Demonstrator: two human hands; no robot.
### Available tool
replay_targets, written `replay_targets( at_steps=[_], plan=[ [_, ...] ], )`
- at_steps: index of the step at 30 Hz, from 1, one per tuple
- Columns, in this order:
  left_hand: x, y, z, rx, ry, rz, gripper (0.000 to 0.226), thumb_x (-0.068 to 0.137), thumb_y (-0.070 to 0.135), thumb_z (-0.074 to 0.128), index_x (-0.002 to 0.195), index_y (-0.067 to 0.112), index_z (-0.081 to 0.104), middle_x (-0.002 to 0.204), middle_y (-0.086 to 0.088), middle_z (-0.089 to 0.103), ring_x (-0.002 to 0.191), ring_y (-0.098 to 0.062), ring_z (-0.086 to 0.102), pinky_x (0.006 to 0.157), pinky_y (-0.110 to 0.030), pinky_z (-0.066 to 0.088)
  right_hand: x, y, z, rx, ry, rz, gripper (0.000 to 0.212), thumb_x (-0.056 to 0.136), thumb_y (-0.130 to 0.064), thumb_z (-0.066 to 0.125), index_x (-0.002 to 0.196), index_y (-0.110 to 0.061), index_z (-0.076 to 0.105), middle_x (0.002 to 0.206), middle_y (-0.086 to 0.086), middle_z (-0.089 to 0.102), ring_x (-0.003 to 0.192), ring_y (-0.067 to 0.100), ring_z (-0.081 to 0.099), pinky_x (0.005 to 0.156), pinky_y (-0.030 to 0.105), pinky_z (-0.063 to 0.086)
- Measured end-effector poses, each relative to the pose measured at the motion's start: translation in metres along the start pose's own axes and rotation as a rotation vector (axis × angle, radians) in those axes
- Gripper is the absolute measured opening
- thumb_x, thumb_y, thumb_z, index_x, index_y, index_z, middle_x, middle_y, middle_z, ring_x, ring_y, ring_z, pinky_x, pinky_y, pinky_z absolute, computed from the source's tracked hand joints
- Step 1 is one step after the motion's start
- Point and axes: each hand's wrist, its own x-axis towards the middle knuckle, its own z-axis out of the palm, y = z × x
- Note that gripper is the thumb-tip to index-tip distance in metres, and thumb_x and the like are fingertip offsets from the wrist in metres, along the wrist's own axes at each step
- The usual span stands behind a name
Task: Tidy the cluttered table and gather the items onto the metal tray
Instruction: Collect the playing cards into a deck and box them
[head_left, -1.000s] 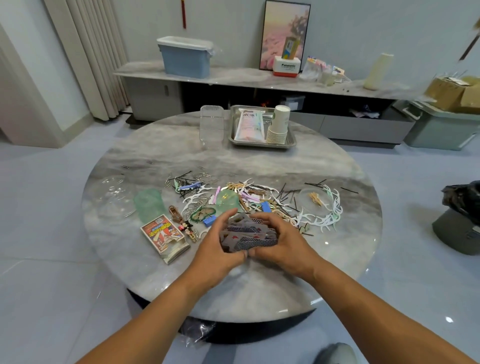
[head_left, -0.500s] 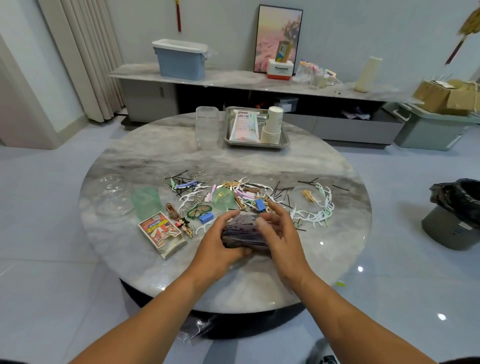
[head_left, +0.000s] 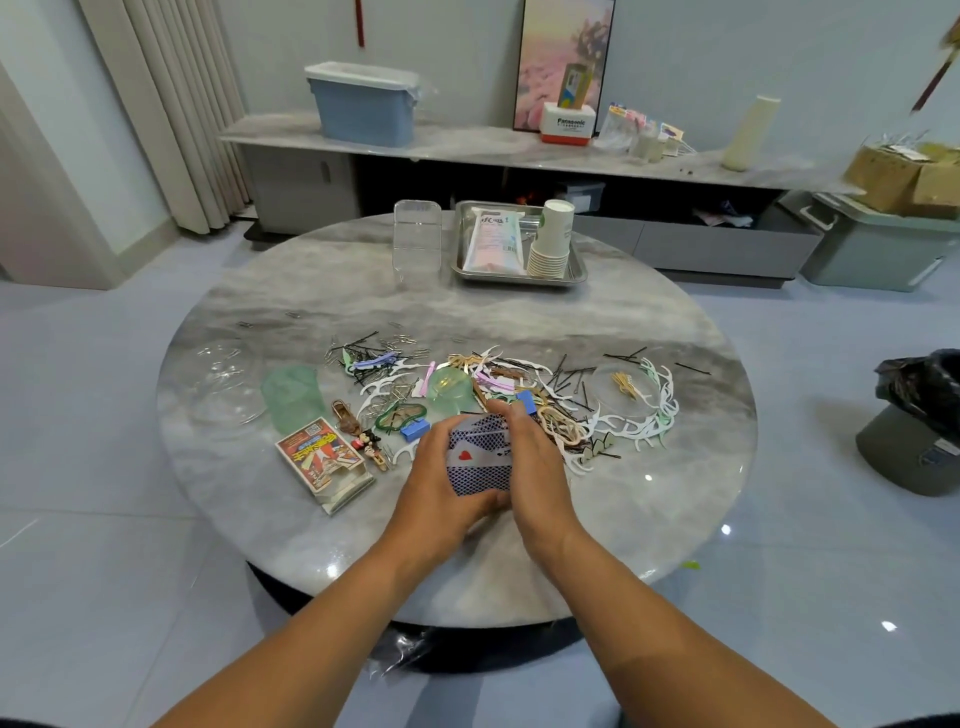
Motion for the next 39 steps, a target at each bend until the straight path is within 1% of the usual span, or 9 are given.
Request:
replay_targets(
  at_steps=[4,8,10,13,19,25,30,34,39],
  plan=[
    [-0.004,-0.002,-0.003,0.021,0.037,0.035,0.058,0.070,0.028,0.086,0.115,0.044,0.054,0.109,0.017,0.067,0.099,-0.003,0.068,0.077,-0.021,0.054,-0.003,0.001,0.002,0.005,-0.022,-0.072,0.027,0.094,-0.051,0.064,0.110,-0.030,0.071,0.106,-0.007,0.072,0.099,0.006,0.068,0.080,0.020,0.053],
    [-0.008,-0.001,-0.001,0.047,0.027,0.080,0.080,0.064,0.023,0.086,0.130,0.049,0.049,0.126,0.020,0.056,0.114,-0.001,0.061,0.088,-0.020,0.053,-0.005,0.008,0.010,-0.167,0.079,-0.119,0.026,0.081,-0.052,0.072,0.101,-0.037,0.069,0.107,-0.010,0.068,0.101,0.008,0.066,0.082,0.022,0.054],
    [-0.010,-0.001,-0.003,0.095,0.035,0.100,0.090,0.068,0.021,0.090,0.137,0.053,0.043,0.132,0.021,0.052,0.118,0.002,0.056,0.093,-0.014,0.048,-0.002,0.003,0.009,-0.005,0.235,-0.035,0.010,0.088,-0.040,0.067,0.089,-0.032,0.074,0.090,-0.007,0.075,0.087,0.012,0.071,0.069,0.022,0.055],
    [-0.011,0.001,-0.004,0.109,0.000,0.088,0.094,0.070,0.020,0.091,0.140,0.055,0.039,0.130,0.020,0.057,0.115,0.004,0.058,0.095,-0.017,0.051,0.011,0.000,-0.001,0.223,0.431,0.212,0.021,0.089,-0.026,0.058,0.089,-0.023,0.079,0.089,0.000,0.078,0.087,0.022,0.074,0.073,0.038,0.060],
    [-0.010,-0.001,-0.003,0.091,0.010,0.100,0.089,0.070,0.021,0.091,0.138,0.053,0.044,0.129,0.021,0.060,0.114,0.004,0.060,0.092,-0.016,0.052,0.001,0.011,-0.003,0.033,0.323,0.157,0.043,0.094,0.000,0.041,0.107,-0.022,0.076,0.104,0.001,0.077,0.093,0.013,0.073,0.081,0.031,0.061],
    [-0.007,-0.006,-0.003,0.106,0.029,0.111,0.083,0.071,0.031,0.090,0.137,0.055,0.045,0.127,0.024,0.061,0.113,0.003,0.060,0.088,-0.010,0.048,-0.009,0.001,0.004,-0.039,0.283,-0.100,0.033,0.097,-0.044,0.039,0.109,-0.040,0.070,0.102,-0.026,0.070,0.100,-0.007,0.062,0.082,0.009,0.046],
    [-0.007,-0.007,-0.003,0.125,0.018,0.116,0.081,0.075,0.026,0.089,0.138,0.053,0.045,0.131,0.022,0.060,0.118,0.002,0.059,0.093,-0.012,0.047,-0.008,0.001,0.001,-0.019,0.355,-0.100,0.039,0.091,-0.042,0.040,0.117,-0.037,0.069,0.112,-0.019,0.071,0.108,-0.004,0.063,0.101,0.033,0.051],
    [-0.008,-0.009,-0.002,0.071,-0.023,0.100,0.084,0.072,0.017,0.086,0.137,0.052,0.047,0.130,0.021,0.062,0.118,0.000,0.061,0.093,-0.014,0.049,-0.015,0.002,0.005,-0.291,0.137,-0.149,0.065,0.077,-0.069,0.062,0.136,-0.044,0.053,0.127,-0.026,0.057,0.119,-0.007,0.053,0.103,0.026,0.047],
    [-0.009,-0.008,-0.003,0.059,-0.047,0.011,0.098,0.059,0.033,0.075,0.141,0.065,0.031,0.114,0.028,0.068,0.097,0.002,0.069,0.073,-0.017,0.056,-0.017,0.010,0.007,-0.487,0.140,-0.241,0.062,0.085,-0.052,0.073,0.139,-0.030,0.054,0.135,-0.014,0.050,0.129,0.005,0.047,0.109,0.031,0.043]
  ],
)
